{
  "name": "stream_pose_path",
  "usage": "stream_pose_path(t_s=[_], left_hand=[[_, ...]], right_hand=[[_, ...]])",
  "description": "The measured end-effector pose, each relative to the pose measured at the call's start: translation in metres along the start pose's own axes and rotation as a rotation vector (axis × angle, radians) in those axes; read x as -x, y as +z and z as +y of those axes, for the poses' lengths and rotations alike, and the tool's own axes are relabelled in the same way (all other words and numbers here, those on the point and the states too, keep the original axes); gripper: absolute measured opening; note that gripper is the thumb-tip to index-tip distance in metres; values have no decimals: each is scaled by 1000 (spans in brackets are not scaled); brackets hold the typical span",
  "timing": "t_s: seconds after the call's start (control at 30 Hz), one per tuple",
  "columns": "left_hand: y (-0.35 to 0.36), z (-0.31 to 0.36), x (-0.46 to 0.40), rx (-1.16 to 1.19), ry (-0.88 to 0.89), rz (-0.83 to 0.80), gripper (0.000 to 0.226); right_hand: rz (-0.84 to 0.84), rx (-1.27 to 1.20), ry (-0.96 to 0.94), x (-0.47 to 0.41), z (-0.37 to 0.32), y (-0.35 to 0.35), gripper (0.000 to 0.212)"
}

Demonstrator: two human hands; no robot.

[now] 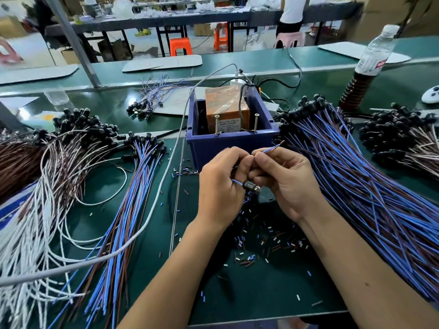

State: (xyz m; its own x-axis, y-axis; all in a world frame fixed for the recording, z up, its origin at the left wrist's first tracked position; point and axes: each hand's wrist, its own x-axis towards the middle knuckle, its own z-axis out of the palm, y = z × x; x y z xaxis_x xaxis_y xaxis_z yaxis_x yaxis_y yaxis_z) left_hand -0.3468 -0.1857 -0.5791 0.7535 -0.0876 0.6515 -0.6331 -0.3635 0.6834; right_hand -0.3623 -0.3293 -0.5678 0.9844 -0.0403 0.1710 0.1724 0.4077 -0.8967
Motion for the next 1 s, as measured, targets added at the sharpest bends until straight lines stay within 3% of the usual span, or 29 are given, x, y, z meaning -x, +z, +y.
stream_pose_path(t_s=[0.2,0.53,0.63,0.73,1.0], left_hand=[[-6,-2,0,148,-108,-179,25],[-15,-11,-3,-215,31,-150,26],[-12,-11,-2,-151,18,-176,19],[-10,-8,0,-36,-31,-176,15],[-14,-8,-2,-72,-75,-198,34]], right_hand=[[56,13,-20,-1,-2,-2,10],[117,-18,18,-3,-7,-10,10],[83,51,19,-3,-3,-7,15],[85,119,4,-4,0,-7,4],[90,187,13,-5,0,-10,10]])
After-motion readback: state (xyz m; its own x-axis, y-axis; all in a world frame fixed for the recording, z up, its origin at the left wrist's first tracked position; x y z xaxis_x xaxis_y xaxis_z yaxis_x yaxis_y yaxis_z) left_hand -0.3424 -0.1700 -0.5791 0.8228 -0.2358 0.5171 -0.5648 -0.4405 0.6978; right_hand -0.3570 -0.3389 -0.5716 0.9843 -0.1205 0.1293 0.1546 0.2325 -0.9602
